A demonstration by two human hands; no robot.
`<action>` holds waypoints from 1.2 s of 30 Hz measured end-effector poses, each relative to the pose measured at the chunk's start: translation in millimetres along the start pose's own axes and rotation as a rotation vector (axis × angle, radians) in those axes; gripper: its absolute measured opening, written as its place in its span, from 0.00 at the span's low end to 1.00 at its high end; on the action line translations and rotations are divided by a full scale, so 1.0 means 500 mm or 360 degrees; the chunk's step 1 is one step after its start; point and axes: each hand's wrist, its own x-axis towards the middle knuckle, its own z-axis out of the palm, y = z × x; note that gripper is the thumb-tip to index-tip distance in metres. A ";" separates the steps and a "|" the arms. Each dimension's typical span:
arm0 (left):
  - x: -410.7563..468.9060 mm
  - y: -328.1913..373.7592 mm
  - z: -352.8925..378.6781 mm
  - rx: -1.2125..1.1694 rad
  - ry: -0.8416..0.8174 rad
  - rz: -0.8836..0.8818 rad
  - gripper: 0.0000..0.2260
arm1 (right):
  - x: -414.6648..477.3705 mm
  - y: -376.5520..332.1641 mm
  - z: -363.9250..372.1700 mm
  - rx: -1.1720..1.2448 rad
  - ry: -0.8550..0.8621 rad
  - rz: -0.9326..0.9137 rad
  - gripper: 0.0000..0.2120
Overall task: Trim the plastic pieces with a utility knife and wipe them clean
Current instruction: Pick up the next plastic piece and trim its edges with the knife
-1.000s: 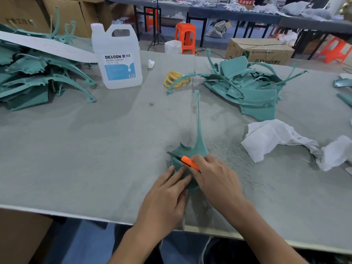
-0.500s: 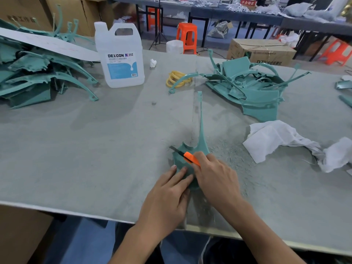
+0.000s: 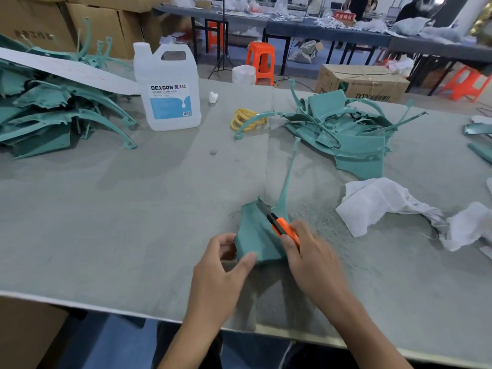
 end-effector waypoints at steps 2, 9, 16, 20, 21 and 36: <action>-0.002 0.017 -0.004 -0.0400 -0.0024 -0.0096 0.19 | -0.006 -0.004 -0.005 0.0164 -0.0022 0.0028 0.07; -0.003 0.095 -0.051 -0.0463 0.0317 0.0296 0.09 | -0.022 -0.032 -0.056 0.0572 0.0289 -0.0093 0.05; -0.004 0.104 -0.059 0.0149 0.0487 0.0536 0.07 | -0.058 -0.050 -0.055 0.0695 0.0235 -0.0143 0.08; 0.005 0.084 -0.053 0.0055 0.0376 0.0483 0.10 | -0.070 -0.054 -0.043 0.0610 0.0065 -0.0214 0.07; 0.008 0.083 -0.054 0.0072 0.0360 0.0482 0.10 | -0.069 -0.053 -0.043 0.0581 0.0035 -0.0225 0.08; 0.004 0.085 -0.069 0.0377 0.0196 0.0547 0.07 | -0.008 -0.048 -0.130 -0.0039 -0.0102 -0.0237 0.16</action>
